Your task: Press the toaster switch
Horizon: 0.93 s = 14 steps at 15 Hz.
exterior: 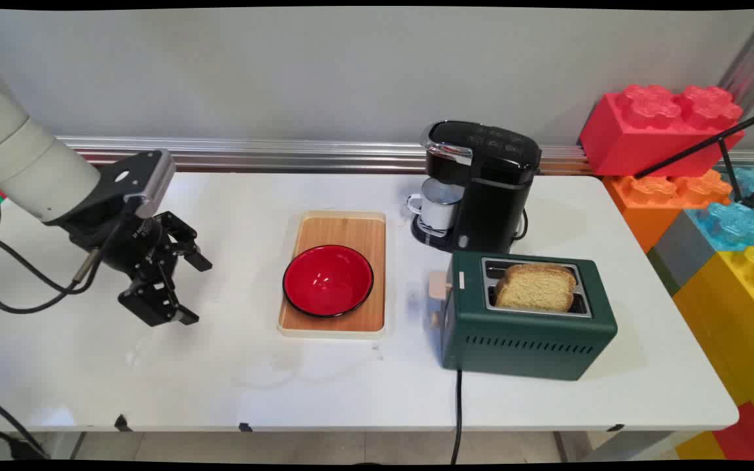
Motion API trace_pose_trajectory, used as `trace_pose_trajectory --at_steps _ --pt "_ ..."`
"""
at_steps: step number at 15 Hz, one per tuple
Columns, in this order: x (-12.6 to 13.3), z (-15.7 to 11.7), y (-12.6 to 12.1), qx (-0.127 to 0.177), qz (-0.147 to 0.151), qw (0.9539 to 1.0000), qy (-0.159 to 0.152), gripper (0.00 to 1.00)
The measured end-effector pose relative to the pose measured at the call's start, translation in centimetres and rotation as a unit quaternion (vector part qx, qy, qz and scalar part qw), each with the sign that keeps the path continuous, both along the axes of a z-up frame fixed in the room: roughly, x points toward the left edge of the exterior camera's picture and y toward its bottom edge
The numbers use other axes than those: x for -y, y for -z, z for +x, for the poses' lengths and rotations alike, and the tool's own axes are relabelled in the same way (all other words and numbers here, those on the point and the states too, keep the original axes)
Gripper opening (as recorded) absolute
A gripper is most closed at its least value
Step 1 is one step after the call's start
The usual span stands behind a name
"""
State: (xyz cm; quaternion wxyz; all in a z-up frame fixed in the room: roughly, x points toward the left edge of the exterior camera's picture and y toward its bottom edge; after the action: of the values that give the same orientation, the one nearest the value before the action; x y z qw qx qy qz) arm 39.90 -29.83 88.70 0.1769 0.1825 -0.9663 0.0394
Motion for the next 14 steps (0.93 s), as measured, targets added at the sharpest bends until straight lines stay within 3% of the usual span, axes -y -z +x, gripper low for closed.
trace_pose_trajectory --at_steps 8,14 --pt "1.1 -5.7 -2.0 -0.071 -0.018 0.9973 0.003 1.00" --pt "3.4 -11.3 -4.3 -0.127 -0.048 0.9907 0.001 1.00"
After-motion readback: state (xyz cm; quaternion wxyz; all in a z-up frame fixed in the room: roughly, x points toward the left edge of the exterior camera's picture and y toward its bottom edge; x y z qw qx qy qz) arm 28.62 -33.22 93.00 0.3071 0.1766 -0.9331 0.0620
